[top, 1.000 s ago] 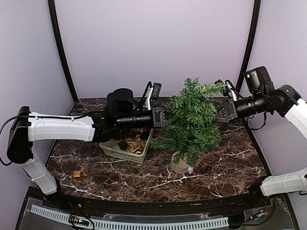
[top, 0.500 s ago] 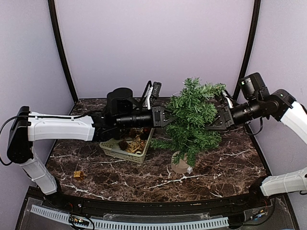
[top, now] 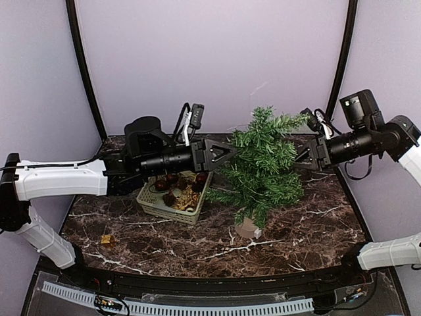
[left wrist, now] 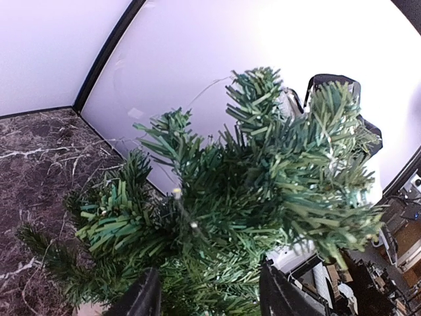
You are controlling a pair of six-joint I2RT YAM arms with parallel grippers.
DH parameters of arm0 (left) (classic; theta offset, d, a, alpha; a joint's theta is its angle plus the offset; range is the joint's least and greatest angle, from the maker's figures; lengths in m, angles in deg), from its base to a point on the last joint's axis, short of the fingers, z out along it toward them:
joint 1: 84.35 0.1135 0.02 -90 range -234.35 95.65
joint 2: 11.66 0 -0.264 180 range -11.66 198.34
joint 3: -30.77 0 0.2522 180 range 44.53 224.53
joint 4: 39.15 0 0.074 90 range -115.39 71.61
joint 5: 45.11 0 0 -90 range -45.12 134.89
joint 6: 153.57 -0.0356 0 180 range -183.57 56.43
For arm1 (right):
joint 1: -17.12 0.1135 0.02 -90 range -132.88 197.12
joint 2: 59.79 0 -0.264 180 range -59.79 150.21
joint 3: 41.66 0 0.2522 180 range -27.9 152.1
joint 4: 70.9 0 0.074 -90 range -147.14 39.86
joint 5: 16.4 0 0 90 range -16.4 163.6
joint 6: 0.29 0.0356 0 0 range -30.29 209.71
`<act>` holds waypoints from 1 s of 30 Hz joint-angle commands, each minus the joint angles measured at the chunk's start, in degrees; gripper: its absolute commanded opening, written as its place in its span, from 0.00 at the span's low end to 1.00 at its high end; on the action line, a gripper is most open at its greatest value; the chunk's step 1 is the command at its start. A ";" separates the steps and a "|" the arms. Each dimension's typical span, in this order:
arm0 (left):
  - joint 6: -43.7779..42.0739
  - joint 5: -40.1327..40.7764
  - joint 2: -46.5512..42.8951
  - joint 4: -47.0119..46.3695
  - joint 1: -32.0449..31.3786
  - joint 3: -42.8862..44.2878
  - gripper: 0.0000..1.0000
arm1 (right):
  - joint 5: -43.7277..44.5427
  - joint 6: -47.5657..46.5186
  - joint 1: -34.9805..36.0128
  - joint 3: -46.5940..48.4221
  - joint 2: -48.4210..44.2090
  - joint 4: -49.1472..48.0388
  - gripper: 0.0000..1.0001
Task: Decorate the small christmas tree
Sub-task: Wrap the side of the string light in the gap of the branches.
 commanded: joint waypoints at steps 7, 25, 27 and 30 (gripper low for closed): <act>-3.16 6.38 -9.07 4.87 1.49 -5.18 0.71 | 6.72 -1.53 0.24 3.67 -1.88 4.45 0.72; -5.82 7.87 -15.39 9.63 3.06 -7.89 0.85 | 10.19 1.39 0.24 0.68 -9.73 2.61 0.85; -7.15 6.93 -14.93 10.21 3.17 -6.48 0.84 | 11.39 1.87 0.24 0.82 -10.98 1.04 0.85; -9.01 4.32 -13.73 11.42 3.34 -2.78 0.81 | 12.88 2.61 0.24 1.71 -12.31 -2.38 0.86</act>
